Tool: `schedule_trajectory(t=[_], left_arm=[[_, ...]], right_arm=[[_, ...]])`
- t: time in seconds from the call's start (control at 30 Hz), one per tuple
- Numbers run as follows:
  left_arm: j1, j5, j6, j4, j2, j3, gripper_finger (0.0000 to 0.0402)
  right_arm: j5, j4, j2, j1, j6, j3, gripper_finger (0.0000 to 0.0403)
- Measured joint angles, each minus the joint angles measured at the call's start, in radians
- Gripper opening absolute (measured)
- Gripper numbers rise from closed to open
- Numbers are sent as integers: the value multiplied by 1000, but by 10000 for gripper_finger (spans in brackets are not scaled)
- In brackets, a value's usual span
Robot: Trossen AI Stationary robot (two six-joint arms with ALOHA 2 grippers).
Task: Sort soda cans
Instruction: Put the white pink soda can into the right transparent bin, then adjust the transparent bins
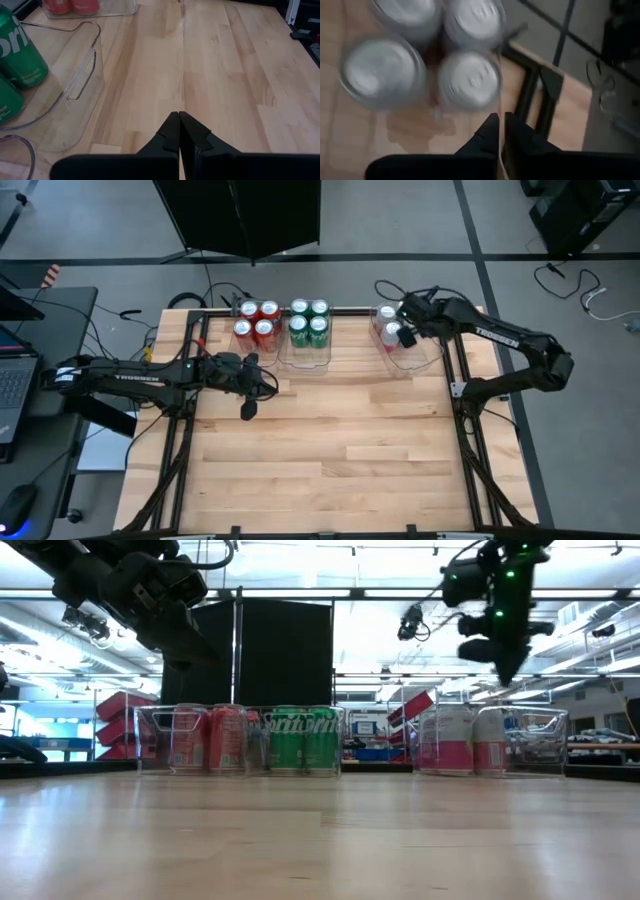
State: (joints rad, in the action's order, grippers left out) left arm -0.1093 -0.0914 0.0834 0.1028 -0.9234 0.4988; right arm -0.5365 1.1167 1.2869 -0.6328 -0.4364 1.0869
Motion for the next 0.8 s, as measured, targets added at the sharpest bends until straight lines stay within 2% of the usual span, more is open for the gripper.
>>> schedule_trajectory(t=[0.1, 0.27, 0.57, 0.8], left_arm=[[0, 0, 0, 3, 0, 0, 0], [0, 0, 0, 3, 0, 0, 0], [0, 0, 0, -6, 0, 0, 0], [0, 0, 0, -9, 0, 0, 0]], right_arm=[[1, 80, -26, 0, -74, -45, 4], [4, 82, -39, -14, -122, -168, 2], [-44, -52, -40, -52, -170, -323, 0], [46, -172, -41, -32, -136, -340, 0]])
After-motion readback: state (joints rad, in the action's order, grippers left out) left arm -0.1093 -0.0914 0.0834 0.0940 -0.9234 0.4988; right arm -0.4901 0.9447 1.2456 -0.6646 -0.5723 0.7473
